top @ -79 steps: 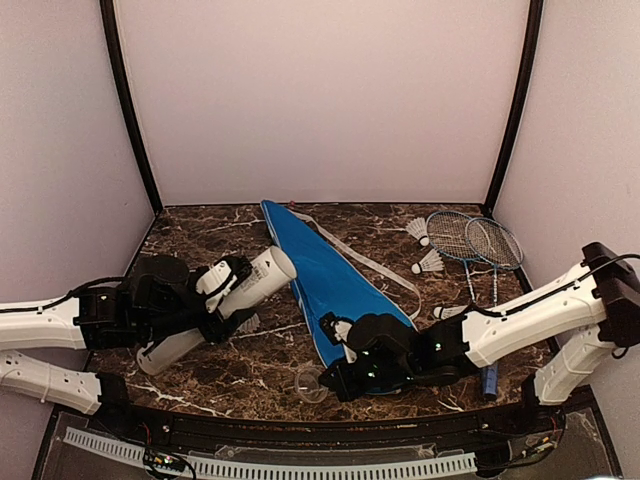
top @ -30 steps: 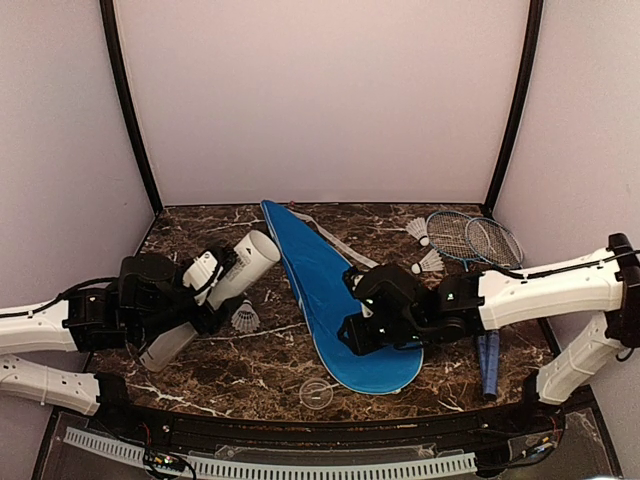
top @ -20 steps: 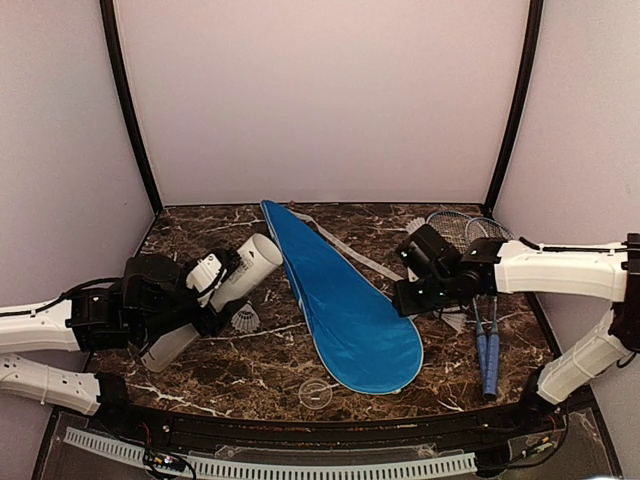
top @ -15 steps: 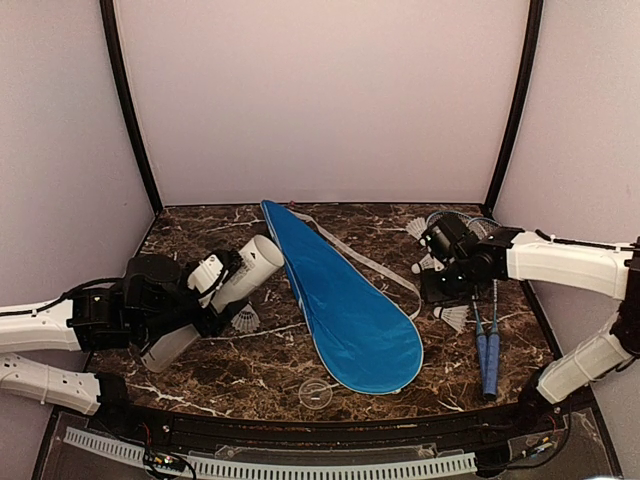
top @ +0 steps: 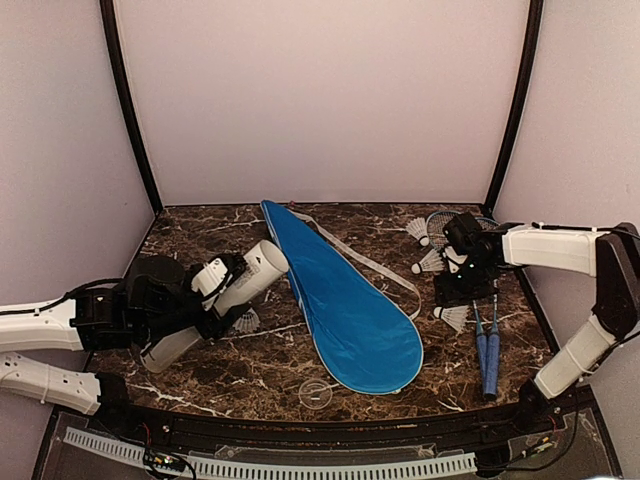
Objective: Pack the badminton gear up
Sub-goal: Pick up the shuttlecock from the center of the board.
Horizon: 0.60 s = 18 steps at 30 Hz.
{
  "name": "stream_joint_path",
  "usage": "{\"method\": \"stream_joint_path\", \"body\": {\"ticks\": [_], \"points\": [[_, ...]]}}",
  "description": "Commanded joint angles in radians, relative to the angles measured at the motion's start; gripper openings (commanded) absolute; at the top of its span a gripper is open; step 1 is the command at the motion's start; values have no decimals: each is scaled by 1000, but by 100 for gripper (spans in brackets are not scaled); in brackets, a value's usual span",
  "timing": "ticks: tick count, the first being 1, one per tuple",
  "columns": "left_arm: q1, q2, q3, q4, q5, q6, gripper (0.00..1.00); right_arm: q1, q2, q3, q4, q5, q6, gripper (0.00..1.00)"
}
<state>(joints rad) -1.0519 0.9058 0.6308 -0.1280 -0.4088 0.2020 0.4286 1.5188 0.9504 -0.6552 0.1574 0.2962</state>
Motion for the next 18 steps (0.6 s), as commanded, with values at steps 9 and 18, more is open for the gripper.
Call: {"method": "stream_joint_path", "body": {"ticks": [9,18], "points": [[1,18,8,31,20,8,73,-3,-4,-32,-51,-253,6,75],[1,34,10,31,31,9,74,64,-31,-4,-109,-179,40,69]]}}
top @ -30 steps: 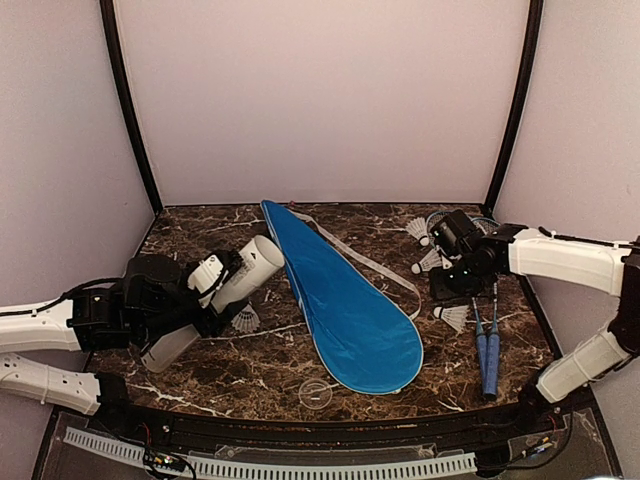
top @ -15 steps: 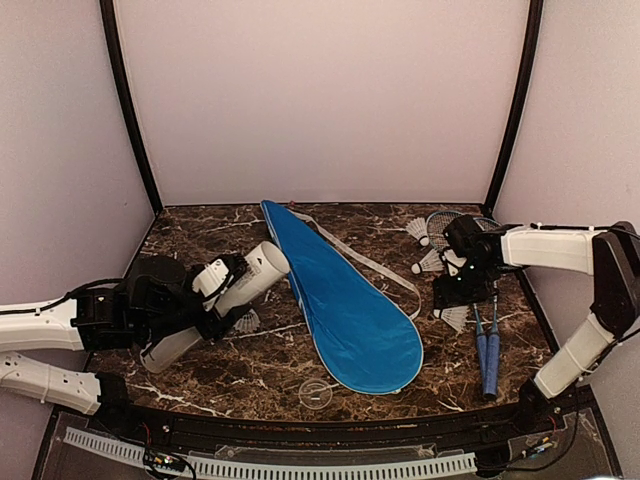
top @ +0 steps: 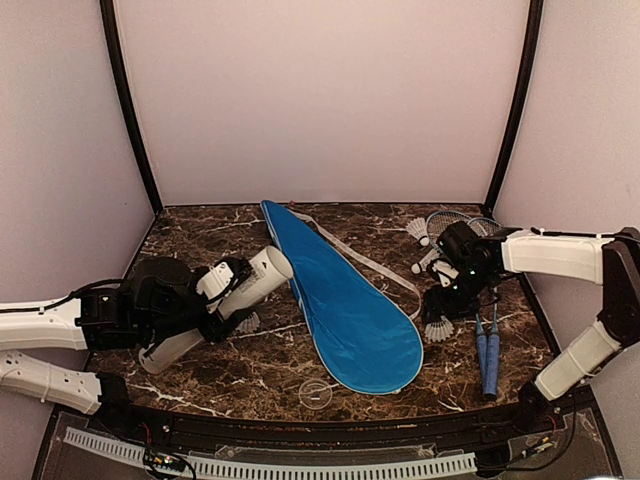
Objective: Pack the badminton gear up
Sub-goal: Pick up the shuttlecock from the center of the board.
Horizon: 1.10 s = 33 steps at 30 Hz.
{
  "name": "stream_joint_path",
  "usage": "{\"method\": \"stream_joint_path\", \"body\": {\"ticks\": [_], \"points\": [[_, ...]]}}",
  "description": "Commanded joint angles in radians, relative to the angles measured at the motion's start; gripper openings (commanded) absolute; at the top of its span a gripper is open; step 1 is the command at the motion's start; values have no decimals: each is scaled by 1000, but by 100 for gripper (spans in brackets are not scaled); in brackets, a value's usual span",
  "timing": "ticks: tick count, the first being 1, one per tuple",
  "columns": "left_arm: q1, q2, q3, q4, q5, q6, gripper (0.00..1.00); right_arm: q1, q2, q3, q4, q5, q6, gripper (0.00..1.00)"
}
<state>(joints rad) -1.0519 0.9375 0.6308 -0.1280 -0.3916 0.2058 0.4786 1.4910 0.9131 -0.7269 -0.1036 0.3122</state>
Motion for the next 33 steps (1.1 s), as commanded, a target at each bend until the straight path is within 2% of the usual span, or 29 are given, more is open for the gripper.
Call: {"method": "stream_joint_path", "body": {"ticks": [1,5,14,27,33], "points": [[2,3,10,31,17,5,74,14,10,42,-37,108,28,67],[1,0,11,30,21,6,74,12,63,71,-19,180,51,62],[1,-10,12,31,27,6,74,12,156,109,23,180,83,57],[1,-11,12,30,34,7,74,11,152,35,15,201,90,54],[1,-12,10,31,38,7,74,11,147,23,23,181,85,47]]}}
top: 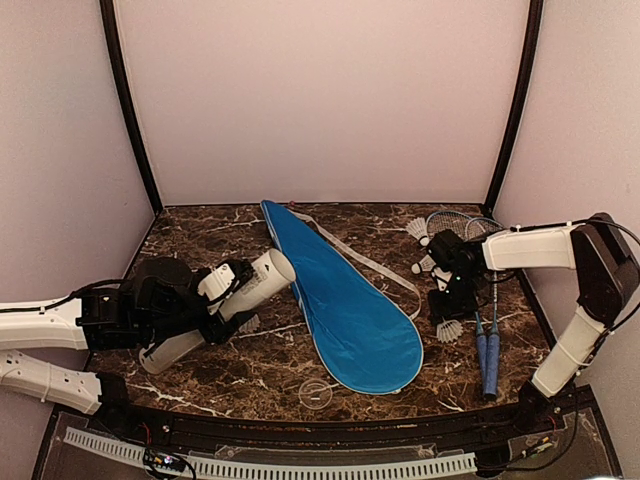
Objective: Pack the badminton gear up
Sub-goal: Pick up the shuttlecock from the center of the board.
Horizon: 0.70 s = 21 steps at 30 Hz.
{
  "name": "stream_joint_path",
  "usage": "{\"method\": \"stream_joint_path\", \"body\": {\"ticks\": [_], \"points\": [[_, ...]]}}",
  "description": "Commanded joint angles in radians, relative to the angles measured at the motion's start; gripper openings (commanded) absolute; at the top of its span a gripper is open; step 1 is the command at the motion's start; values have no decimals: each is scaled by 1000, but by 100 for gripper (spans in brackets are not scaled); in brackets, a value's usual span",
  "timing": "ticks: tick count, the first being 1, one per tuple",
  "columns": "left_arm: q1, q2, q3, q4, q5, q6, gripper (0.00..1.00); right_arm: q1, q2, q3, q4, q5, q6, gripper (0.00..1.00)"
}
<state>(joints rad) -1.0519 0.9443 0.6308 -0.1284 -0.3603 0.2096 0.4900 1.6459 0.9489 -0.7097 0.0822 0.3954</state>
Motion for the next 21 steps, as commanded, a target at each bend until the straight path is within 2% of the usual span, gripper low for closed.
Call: {"method": "stream_joint_path", "body": {"ticks": [1,7,11,16,21], "points": [[1,-19,11,33,8,4,74,1,-13,-14,8,-9,3,45],[1,-32,8,32,50,4,74,0,-80,-34,39,-92,9,35],[1,-59,4,51,129,-12,74,1,-154,-56,89,-179,31,33],[-2,-61,27,117,247,-54,74,3,-303,-71,213,-343,84,31],[-3,24,111,140,325,-93,74,56,-439,-41,381,-439,193,27]]}}
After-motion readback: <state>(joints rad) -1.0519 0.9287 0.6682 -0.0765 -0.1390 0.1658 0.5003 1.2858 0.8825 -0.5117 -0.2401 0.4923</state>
